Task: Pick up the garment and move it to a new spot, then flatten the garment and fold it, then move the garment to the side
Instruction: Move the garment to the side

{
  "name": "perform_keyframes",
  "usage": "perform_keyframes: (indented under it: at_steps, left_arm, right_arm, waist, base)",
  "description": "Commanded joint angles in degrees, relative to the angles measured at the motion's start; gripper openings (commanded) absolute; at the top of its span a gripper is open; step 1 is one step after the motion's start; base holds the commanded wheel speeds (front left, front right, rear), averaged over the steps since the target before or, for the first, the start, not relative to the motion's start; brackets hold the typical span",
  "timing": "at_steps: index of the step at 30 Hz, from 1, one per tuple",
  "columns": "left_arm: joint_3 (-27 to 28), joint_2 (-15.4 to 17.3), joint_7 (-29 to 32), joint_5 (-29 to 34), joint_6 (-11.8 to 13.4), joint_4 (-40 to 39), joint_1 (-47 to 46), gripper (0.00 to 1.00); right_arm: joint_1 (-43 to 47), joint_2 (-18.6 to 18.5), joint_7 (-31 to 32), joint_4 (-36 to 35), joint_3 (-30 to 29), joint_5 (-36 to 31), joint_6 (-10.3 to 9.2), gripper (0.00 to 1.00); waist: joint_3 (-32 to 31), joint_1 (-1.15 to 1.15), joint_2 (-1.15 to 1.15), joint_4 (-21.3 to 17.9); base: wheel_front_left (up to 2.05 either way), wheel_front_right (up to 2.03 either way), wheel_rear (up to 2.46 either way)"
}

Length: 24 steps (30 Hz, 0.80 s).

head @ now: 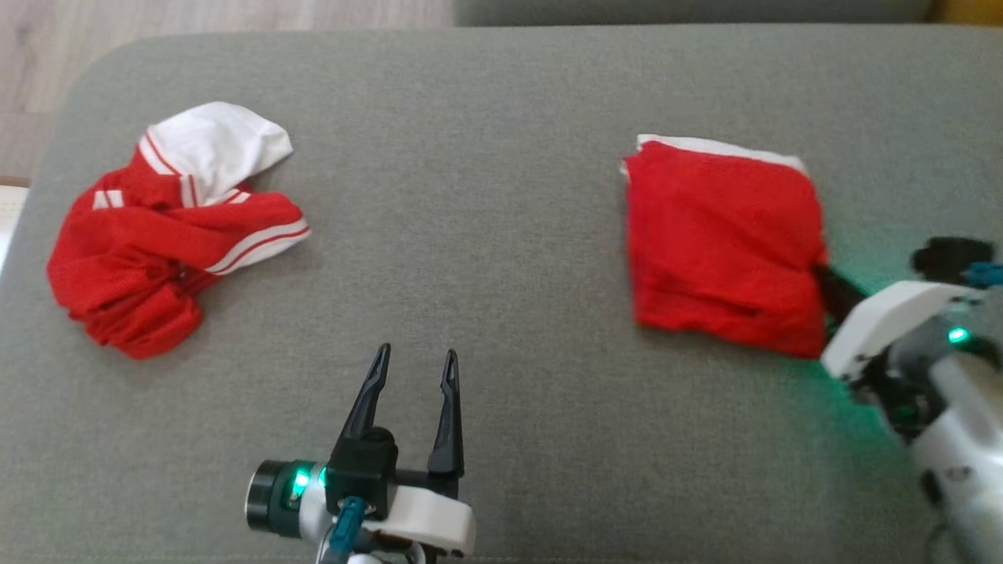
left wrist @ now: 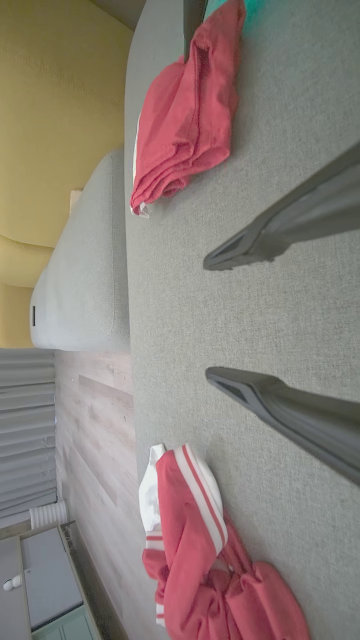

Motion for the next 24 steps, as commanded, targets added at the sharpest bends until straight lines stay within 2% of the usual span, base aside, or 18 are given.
perform_keyframes:
  at_steps: [1,7,13,18,24]
  left_arm:
    - [1.15,-0.24,-0.36,-0.34,0.36,-2.16,-2.51,1.00]
    - [-0.44,-0.24,-0.36,-0.16,1.21,-3.45,-5.33,1.00]
    - [-3.55,-0.24,-0.36,1.29,1.47,-3.95,-11.45,1.00]
    - [-5.31,-0.24,-0.36,2.47,2.51,-5.27,-17.72,1.00]
    - [-7.27,-0.24,-0.36,3.84,3.70,-7.15,-22.87,1.00]
  right_arm:
    - [-1.80,-2.01,-0.77,-1.44,0.58,-0.34,-0.04,0.00]
    - [-4.81,-11.96,-1.96,-3.09,3.56,-2.39,-0.04,0.00]
    - [-10.25,-21.38,-2.93,-1.80,4.39,-4.19,-0.04,0.00]
    - [-15.80,-26.90,-4.69,1.76,3.85,-6.03,-0.04,0.00]
    - [-21.13,-31.39,-8.17,6.42,3.39,-9.70,-0.04,0.00]
  waist:
    - [0.71,0.00,0.00,-0.66]
    - [5.54,0.00,0.00,-4.19]
    - [11.78,0.00,0.00,-7.24]
    - [17.04,0.00,0.00,-8.53]
    - [20.33,0.00,0.00,-8.46]
  base:
    - [0.00,0.00,0.00]
    - [0.00,0.00,0.00]
    - [0.00,0.00,0.00]
    - [0.00,0.00,0.00]
    - [0.00,0.00,0.00]
